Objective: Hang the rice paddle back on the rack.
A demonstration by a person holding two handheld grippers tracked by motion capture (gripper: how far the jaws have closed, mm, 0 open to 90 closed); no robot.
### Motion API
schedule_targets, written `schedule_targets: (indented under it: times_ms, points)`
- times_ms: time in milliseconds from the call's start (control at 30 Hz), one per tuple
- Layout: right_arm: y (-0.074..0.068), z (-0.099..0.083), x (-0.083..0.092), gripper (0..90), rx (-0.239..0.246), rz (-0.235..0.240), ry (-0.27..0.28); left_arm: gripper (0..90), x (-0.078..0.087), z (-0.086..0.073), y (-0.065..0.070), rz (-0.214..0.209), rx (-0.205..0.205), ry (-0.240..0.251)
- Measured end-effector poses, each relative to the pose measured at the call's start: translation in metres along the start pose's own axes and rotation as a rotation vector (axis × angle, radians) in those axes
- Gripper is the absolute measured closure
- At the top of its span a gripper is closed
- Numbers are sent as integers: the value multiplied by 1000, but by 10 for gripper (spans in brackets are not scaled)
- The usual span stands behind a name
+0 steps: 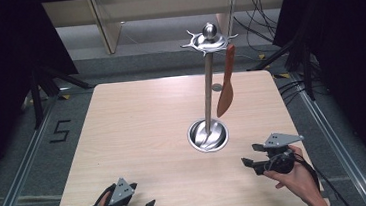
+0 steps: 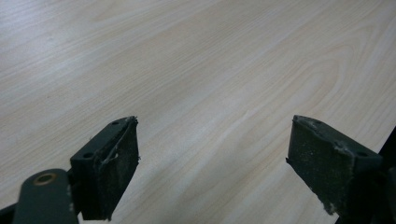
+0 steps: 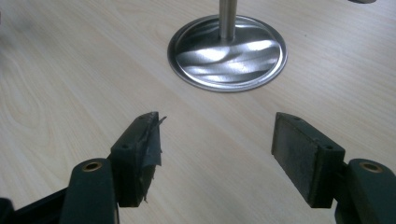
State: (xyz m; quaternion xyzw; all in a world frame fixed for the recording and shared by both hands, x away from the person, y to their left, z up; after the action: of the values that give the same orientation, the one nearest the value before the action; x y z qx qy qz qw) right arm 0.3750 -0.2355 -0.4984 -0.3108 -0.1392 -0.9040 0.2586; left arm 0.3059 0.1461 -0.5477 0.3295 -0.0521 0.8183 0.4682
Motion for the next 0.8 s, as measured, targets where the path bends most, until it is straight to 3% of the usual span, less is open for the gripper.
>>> schedule_targets:
  times_ms: [100,133,433,467,500,533,567,600,667,733,800]
  points:
    - [2,-2,-1,332,25,-11,6,159,0,0,0,2,-3,3]
    - [-1,-4,0,330,-6,-6,-16,159,0,0,0,2,-2,3]
    - [-2,-10,-1,315,31,-12,-21,159,0,-1,0,6,0,-8]
    - [-2,-10,-1,315,34,-7,-21,159,0,0,-1,6,-10,-9]
    - [-2,-11,-1,314,35,-10,-22,159,1,1,-3,9,-47,-18]
    - [-3,-12,0,313,28,-8,-27,159,1,-1,-1,1,-9,-14]
    - [-6,-13,1,313,-2,-7,-41,159,0,-1,0,2,-4,-9]
    - [-3,-12,0,313,31,-13,-22,159,0,-1,-1,7,-1,-9]
    - [-3,-13,0,313,35,-10,-30,159,0,0,0,5,-3,-5]
    - [-4,-14,1,312,28,-12,-31,159,1,0,-3,7,-38,-16]
    - [-5,-15,2,311,29,-6,-34,159,1,0,-3,7,-36,-17]
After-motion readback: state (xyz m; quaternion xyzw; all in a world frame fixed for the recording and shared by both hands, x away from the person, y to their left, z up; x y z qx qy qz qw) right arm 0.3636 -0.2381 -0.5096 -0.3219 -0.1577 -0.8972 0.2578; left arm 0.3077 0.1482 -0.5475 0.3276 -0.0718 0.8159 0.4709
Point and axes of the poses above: each handheld gripper's, and its own axes: x roughly backward along the jaws, z roughly out of its top, y roughly to its right, the point moved 7 cm from there along -x, roughly forward along the jaws, and after that the axes turned 14 degrees about -z, right-handed, at the moved point
